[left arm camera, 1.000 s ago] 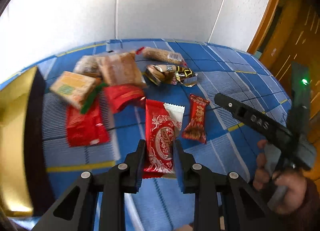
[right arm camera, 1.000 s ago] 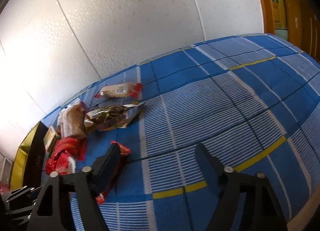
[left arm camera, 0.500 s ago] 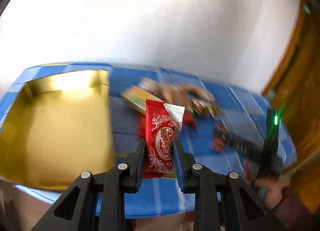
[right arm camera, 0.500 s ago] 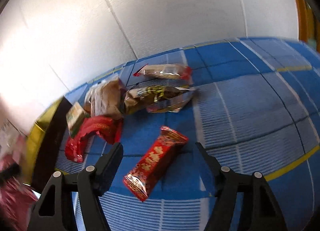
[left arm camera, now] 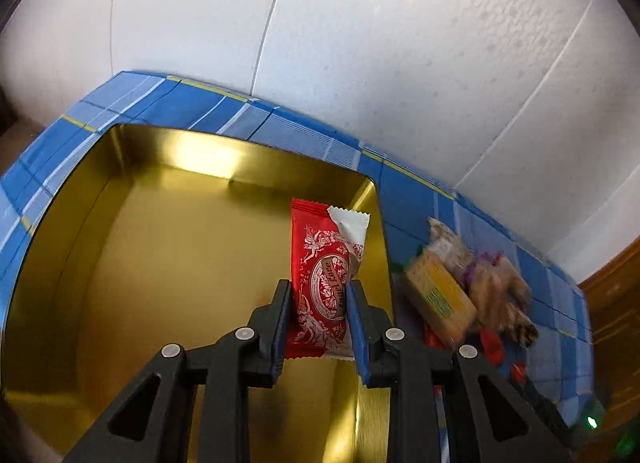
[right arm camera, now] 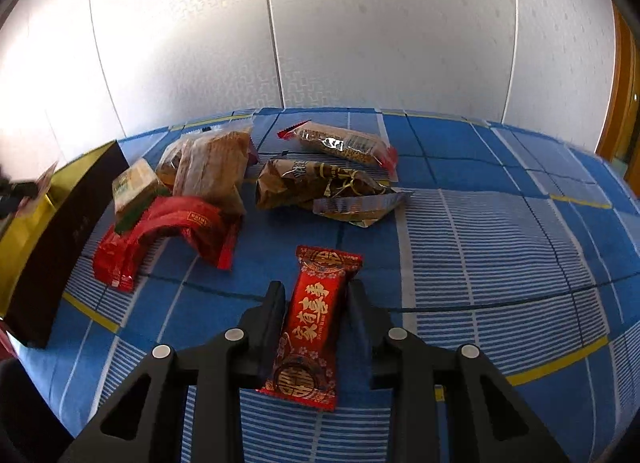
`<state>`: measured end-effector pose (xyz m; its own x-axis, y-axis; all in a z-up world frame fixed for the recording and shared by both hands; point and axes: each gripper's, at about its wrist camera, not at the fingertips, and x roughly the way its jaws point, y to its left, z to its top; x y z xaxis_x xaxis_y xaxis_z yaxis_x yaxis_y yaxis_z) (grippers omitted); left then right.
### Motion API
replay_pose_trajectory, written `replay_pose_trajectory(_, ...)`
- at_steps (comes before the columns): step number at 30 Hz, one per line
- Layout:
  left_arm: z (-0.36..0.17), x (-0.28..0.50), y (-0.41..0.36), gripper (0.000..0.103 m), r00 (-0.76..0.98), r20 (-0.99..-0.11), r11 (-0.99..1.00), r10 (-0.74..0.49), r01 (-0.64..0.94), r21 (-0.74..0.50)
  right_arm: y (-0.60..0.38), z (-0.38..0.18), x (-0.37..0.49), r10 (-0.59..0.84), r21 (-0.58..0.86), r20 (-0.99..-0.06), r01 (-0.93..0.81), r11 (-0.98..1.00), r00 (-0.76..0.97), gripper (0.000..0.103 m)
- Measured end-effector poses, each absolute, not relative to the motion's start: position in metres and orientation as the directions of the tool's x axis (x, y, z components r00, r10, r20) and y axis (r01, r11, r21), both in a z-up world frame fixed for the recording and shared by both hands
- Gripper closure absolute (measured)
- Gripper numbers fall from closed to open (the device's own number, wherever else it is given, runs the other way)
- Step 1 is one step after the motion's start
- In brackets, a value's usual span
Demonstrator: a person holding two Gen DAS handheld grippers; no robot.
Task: Organize snacks
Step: 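Carry the red-and-white candy into the gold tin and open the left gripper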
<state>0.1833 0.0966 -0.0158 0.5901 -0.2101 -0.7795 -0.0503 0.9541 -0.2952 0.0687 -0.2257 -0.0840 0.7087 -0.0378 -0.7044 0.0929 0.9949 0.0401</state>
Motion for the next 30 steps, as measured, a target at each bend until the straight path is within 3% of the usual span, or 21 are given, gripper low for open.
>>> replay_pose_trajectory(5,-0.030,0.211,0.087,0.072,0.567,-0.806,0.962,-0.170,-0.083,-0.261,-0.227,-0.085,0.069,-0.033,0.041,-0.703,0.087,0.995,0.710,0.070)
replay_pose_trajectory(11,-0.027,0.186,0.088,0.064,0.587,-0.797,0.972,-0.139,-0.071,-0.222,-0.227,-0.085,0.069,-0.034,0.038,-0.702,0.085,0.996,0.712,0.070)
replay_pose_trajectory(16,-0.015,0.137,0.085,0.045,0.650,-0.754,0.987,-0.088,-0.046,-0.155,-0.226,-0.085,0.068,-0.039,0.033,-0.701,0.086,0.996,0.712,0.071)
replay_pose_trajectory(18,-0.011,0.117,0.083,0.045,0.674,-0.736,0.992,-0.064,-0.037,-0.121,-0.227,-0.085,0.068,-0.042,0.038,-0.700,0.095,0.995,0.713,0.077)
replay_pose_trajectory(25,-0.015,0.067,0.083,0.045,0.692,-0.722,0.999,-0.004,-0.031,-0.035,-0.239,-0.084,0.065,0.016,0.124,-0.694,0.098,0.987,0.720,0.080)
replay_pose_trajectory(30,-0.020,0.049,0.092,0.044,0.692,-0.721,0.998,0.023,-0.062,-0.029,-0.231,-0.084,0.066,-0.020,0.066,-0.698,0.092,0.994,0.716,0.079)
